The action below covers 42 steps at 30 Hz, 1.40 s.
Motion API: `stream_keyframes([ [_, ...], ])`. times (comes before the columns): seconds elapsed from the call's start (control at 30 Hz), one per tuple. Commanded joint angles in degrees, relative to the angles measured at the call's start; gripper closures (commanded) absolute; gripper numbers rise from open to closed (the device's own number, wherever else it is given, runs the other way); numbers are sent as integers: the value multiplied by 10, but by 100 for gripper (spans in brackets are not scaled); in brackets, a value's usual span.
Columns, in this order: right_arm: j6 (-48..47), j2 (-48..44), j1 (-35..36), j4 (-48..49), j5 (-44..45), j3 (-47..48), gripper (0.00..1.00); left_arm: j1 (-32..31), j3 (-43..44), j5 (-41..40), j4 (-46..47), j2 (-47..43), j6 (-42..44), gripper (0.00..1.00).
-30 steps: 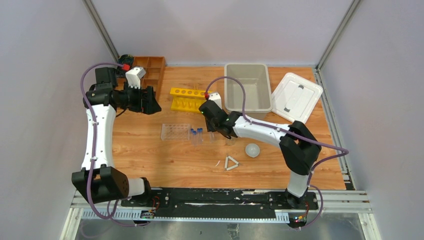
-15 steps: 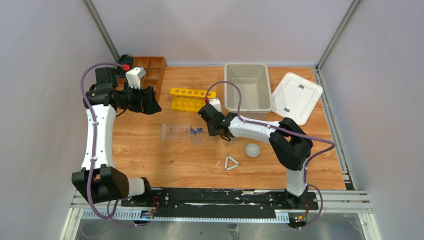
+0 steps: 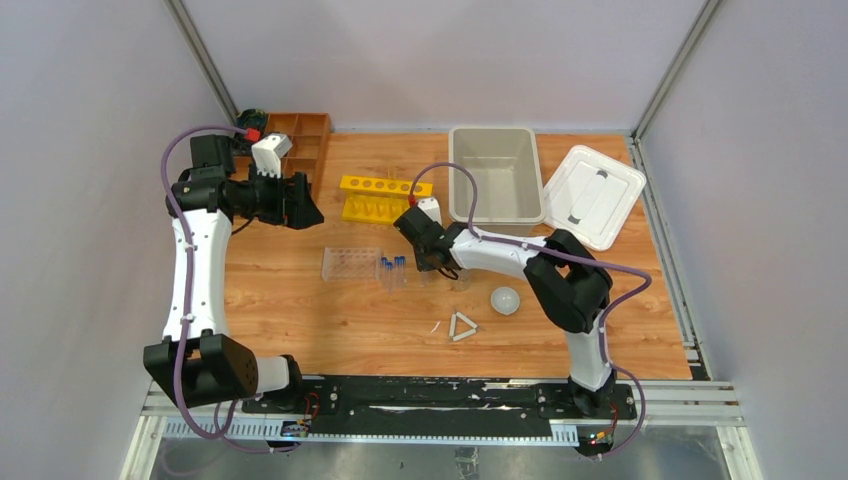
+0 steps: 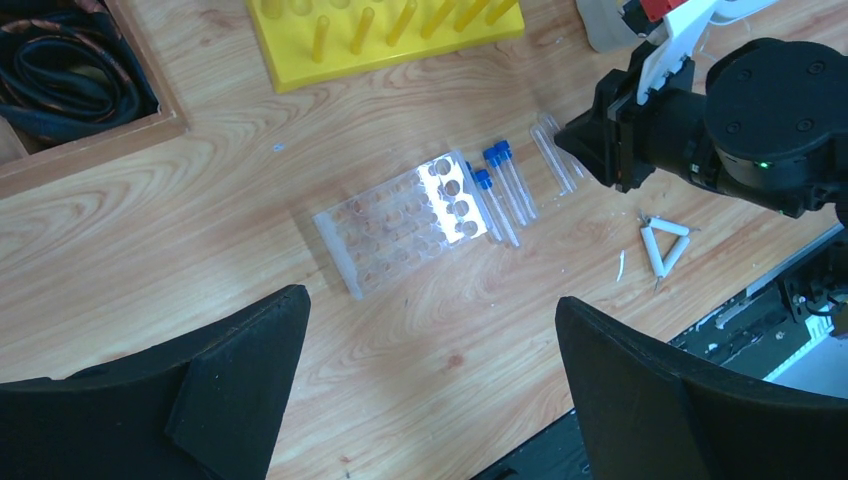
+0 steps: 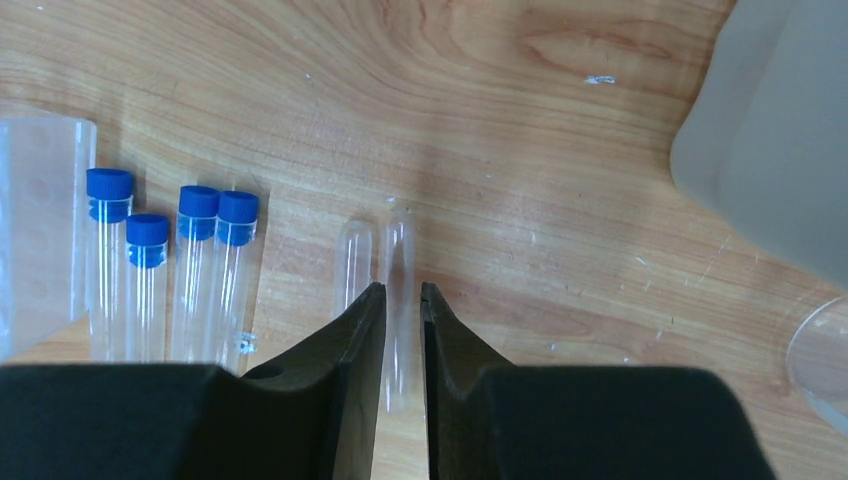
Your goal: Organize the chemistry lab equipment
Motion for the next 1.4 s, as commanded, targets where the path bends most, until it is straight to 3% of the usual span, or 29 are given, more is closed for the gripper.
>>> stream_keyframes([
  [0.0, 4, 25, -11, -9, -6, 22, 76, 4, 4, 11, -1, -17, 1, 0],
  [0.3, 11, 49, -15, -9, -20, 23, 75, 4, 12, 9, -1, -19, -5, 0],
  [0.67, 6, -44, -16, -23, -34, 57, 100, 4, 20, 33, -1, -11, -7, 0],
  [0.77, 8, -80, -15, -13, -47, 64, 100, 5, 16, 56, -1, -13, -11, 0],
  [0.93, 14, -123, -8, 35, -89, 74, 100, 4, 5, 84, 0, -18, -9, 0],
  [1.07, 7, -156, 15, 138, -104, 67, 100, 4, -8, 135, -1, -36, 1, 1],
  [1.27, 24, -181, 53, 326, -111, 23, 100, 4, -34, 240, -1, -47, 10, 10],
  [1.37, 44, -174, 72, 350, -103, 35, 100, 4, -49, 272, -1, -49, 15, 16],
])
